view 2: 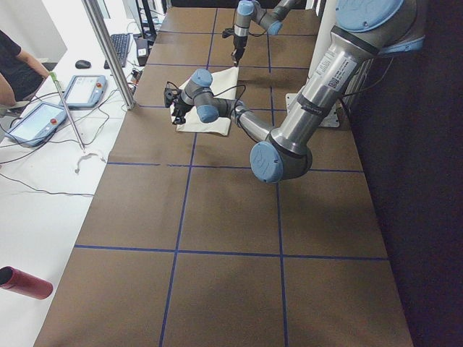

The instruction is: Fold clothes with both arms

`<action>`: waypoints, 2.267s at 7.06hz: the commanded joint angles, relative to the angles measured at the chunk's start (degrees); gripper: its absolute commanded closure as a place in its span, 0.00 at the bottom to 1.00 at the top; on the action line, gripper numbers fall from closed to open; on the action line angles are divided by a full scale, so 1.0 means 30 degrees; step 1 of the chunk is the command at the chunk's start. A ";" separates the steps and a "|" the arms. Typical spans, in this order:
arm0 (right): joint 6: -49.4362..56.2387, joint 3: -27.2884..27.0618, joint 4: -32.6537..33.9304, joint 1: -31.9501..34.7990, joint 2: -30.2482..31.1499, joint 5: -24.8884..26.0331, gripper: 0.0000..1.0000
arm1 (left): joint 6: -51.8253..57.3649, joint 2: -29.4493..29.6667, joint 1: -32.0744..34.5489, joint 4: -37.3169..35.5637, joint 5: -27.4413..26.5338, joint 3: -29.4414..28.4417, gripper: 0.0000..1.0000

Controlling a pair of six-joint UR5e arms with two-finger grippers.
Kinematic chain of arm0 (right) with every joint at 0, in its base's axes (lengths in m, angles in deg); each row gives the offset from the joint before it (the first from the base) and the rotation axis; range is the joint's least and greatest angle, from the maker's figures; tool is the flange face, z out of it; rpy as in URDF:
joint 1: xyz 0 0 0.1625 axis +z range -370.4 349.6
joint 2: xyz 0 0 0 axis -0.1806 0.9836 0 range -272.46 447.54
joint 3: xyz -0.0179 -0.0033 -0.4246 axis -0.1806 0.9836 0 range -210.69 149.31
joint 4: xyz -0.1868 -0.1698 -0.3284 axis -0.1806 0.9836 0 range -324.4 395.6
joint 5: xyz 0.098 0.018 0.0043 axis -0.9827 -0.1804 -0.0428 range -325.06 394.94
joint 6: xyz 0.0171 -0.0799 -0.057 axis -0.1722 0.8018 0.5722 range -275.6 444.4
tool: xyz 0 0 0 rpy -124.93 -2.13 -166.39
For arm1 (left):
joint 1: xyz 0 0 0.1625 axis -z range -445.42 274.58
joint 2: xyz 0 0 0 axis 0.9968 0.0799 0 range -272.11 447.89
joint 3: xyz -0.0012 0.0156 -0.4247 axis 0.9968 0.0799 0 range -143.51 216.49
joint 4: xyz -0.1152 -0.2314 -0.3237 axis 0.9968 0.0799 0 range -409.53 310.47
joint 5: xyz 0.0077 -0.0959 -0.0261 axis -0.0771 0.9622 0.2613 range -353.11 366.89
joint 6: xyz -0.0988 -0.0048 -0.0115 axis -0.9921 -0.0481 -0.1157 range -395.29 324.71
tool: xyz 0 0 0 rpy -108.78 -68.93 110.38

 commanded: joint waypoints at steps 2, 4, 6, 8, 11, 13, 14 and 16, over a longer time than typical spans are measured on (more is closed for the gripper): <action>-0.1356 -0.6209 0.0068 -0.6513 0.5141 -0.1417 1.00 | -0.0427 -0.0010 -0.0050 0.0050 0.0176 0.0510 0.50; -0.2756 -0.6068 0.0156 -0.9315 0.5029 -0.0108 0.00 | -0.1152 -0.0359 -0.0836 0.0022 0.2532 0.2558 0.38; -0.2734 -0.6010 0.0127 -0.7197 0.4505 0.0368 0.00 | -0.4803 -0.0653 -0.2003 -0.0153 0.4594 0.3441 0.34; -0.2734 -0.4670 0.0156 -0.3334 0.2577 0.0398 0.00 | -0.7881 -0.1761 -0.4781 -0.0300 0.4426 0.4581 0.34; -0.2529 -0.3552 0.0127 -0.1292 0.2245 0.0688 0.00 | -0.9801 -0.2119 -0.6988 -0.1409 0.4106 0.4733 0.34; -0.2529 -0.3402 0.0127 -0.1351 0.2128 0.0720 0.00 | -0.9772 -0.2032 -0.7607 -0.1443 0.3987 0.4470 0.35; -0.2529 -0.3402 0.0127 -0.1351 0.2128 0.0749 0.00 | -0.9743 -0.1887 -0.7666 -0.1443 0.3957 0.4382 0.35; -0.2529 -0.3431 0.0127 -0.1322 0.2186 0.1186 0.00 | -0.9596 -0.1769 -0.7667 -0.1443 0.2880 0.4177 0.36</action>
